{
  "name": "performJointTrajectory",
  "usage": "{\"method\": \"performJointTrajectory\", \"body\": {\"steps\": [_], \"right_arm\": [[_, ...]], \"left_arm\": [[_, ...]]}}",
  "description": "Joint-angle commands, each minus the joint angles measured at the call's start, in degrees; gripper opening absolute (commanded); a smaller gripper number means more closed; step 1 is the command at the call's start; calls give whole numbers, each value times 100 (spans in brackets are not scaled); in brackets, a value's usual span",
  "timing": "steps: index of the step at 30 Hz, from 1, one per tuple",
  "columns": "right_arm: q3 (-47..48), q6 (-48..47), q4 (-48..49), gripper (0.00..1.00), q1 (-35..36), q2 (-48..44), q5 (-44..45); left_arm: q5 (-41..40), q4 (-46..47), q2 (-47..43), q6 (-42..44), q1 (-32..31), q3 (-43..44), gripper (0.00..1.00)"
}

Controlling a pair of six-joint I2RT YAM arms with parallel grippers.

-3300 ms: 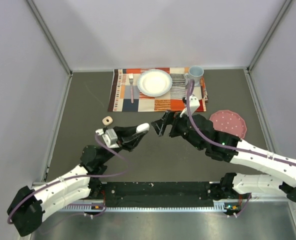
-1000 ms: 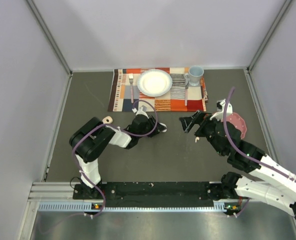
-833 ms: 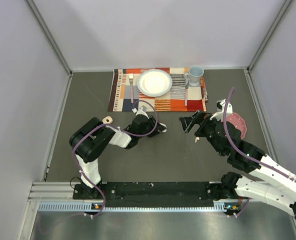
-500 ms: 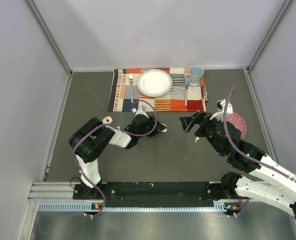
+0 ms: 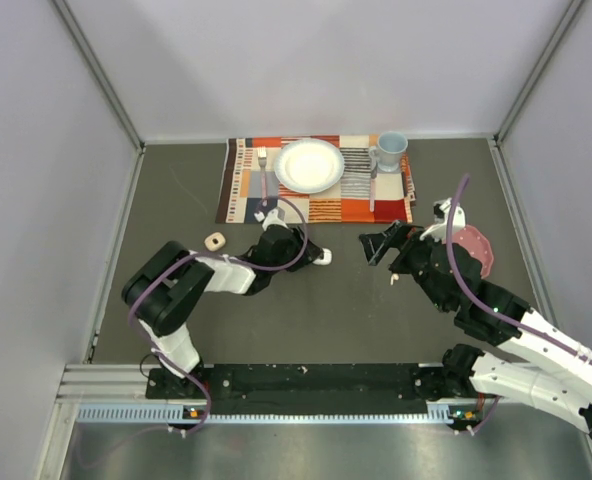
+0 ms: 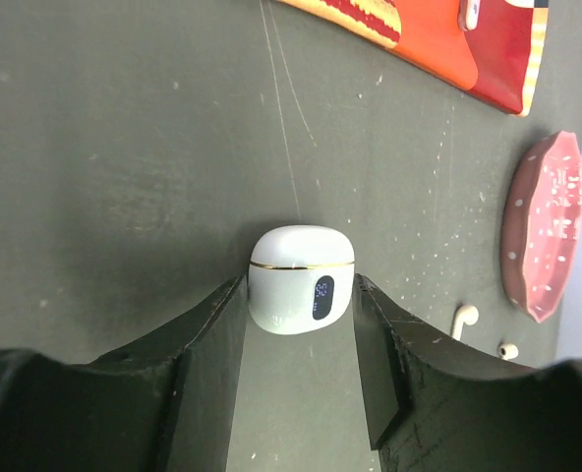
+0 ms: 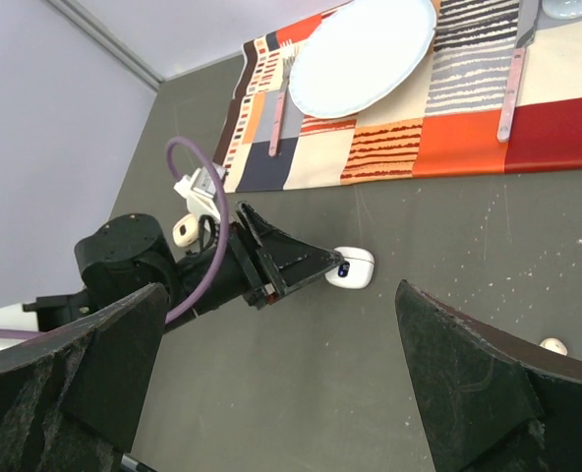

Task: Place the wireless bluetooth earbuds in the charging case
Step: Place the charging case with the earbuds at the center of the board, then pick up the charging case from the corner of the board.

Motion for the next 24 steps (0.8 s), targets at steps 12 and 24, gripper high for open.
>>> {"method": "performJointTrajectory", "body": {"steps": [12,24], "right_arm": [[239,-483,19,99,-76,345,131],[-40,-2264,1140,99,-586,1276,-1869]], "left_arm": [[-1190,-1446,-2184,1589,29,-118,54],[-2657,-2218,-4295,2827,204,-882,73]]}}
